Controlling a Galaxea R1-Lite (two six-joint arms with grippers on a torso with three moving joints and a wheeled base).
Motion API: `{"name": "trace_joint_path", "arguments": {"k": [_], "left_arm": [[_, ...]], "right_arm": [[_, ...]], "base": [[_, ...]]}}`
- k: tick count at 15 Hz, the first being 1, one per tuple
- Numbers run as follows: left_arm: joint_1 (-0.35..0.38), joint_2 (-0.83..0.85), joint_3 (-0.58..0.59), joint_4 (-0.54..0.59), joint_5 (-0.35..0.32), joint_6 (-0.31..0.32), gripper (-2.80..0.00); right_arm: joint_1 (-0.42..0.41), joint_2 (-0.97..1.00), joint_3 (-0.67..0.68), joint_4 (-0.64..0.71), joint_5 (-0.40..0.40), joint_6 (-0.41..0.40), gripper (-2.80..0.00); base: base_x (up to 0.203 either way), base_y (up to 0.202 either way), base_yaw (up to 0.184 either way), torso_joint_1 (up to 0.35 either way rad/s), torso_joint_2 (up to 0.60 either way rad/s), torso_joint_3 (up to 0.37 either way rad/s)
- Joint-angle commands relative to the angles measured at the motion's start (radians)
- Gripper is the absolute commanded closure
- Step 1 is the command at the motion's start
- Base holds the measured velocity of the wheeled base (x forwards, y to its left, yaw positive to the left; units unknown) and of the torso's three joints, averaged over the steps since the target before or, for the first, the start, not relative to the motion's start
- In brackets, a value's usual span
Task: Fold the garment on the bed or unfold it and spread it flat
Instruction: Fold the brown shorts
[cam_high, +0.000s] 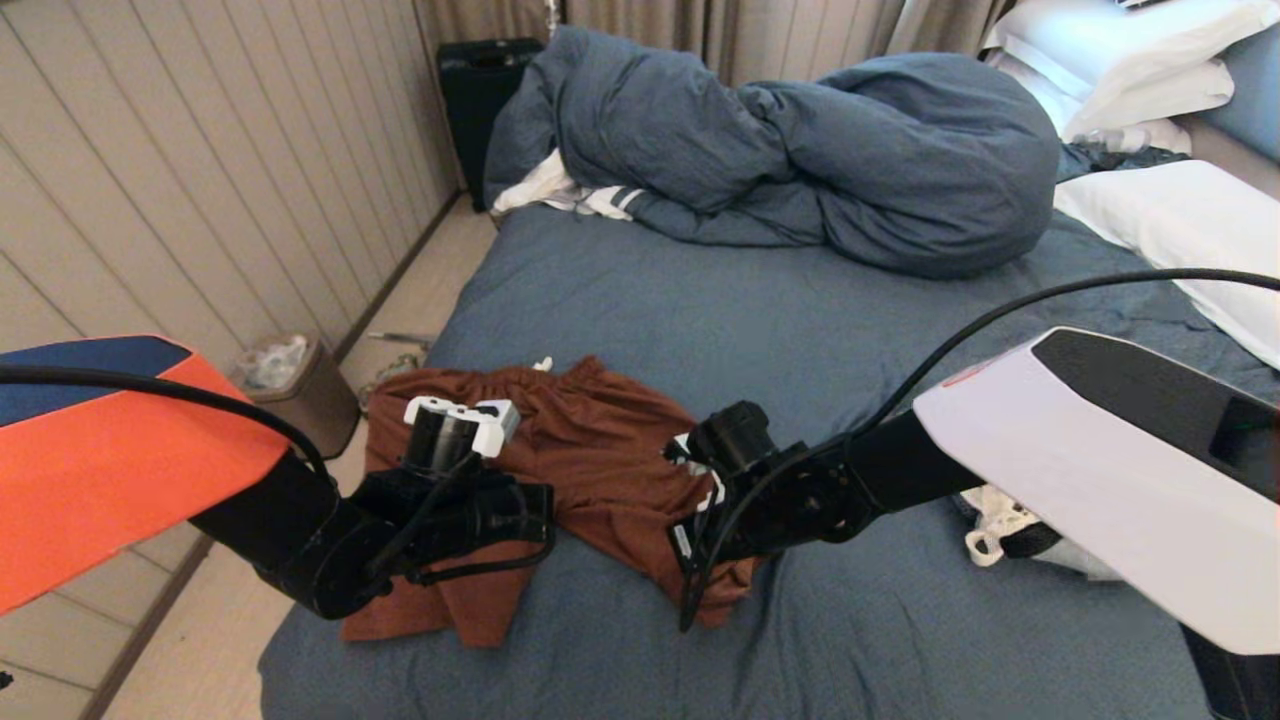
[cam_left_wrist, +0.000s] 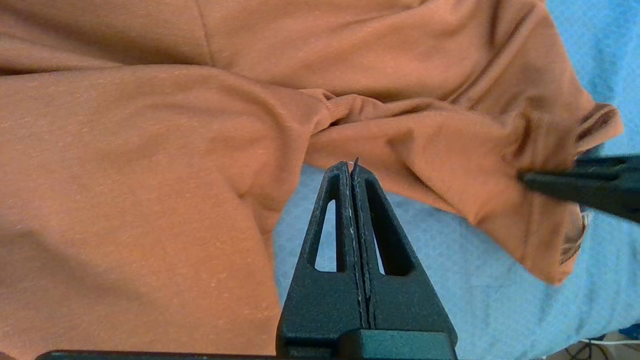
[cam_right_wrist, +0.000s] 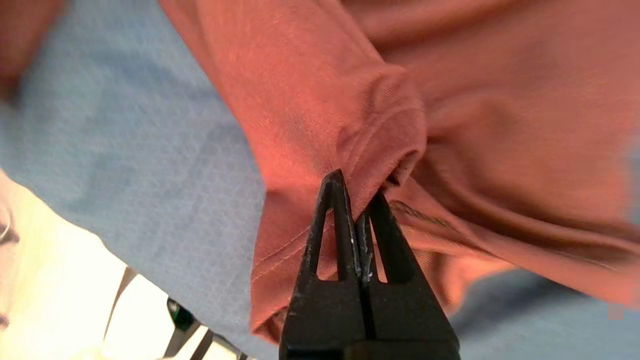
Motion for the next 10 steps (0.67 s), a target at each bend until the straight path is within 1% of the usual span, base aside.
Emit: {"name": "trace_joint_path", "arguments": {"k": [1,4,6,10], "left_arm": [[0.001,-0.023,0.002,-0.004,0.0,-0.003,0.0],[0.002,-0.064,0.008,-0.004,0.0,-0.007,0.0],[0.019,-0.093,0.004,-0.003,0.0,-0.009,0.0],[0.03,-0.119,0.003,0.002,-0.002,-0.009,0.0]], "right_arm": [[-0.014,-0.109,0.015,0.003,-0.01,-0.003,0.0],[-0.071,-0.227,0.09,0.004,-0.015,-0.02,0.0],[-0.123,-0.259,0.16,0.0,-0.016,-0.041,0.0],[-0.178,-0.308,0.273,-0.004,-0.014,-0.053,0.0]], "base": [[0.0,0.0,0.0,0.0,0.0,0.0],[0.0,0.0,0.0,0.0,0.0,0.0],[0.0,0.0,0.0,0.0,0.0,0.0],[0.0,0.0,0.0,0.0,0.0,0.0]]}}
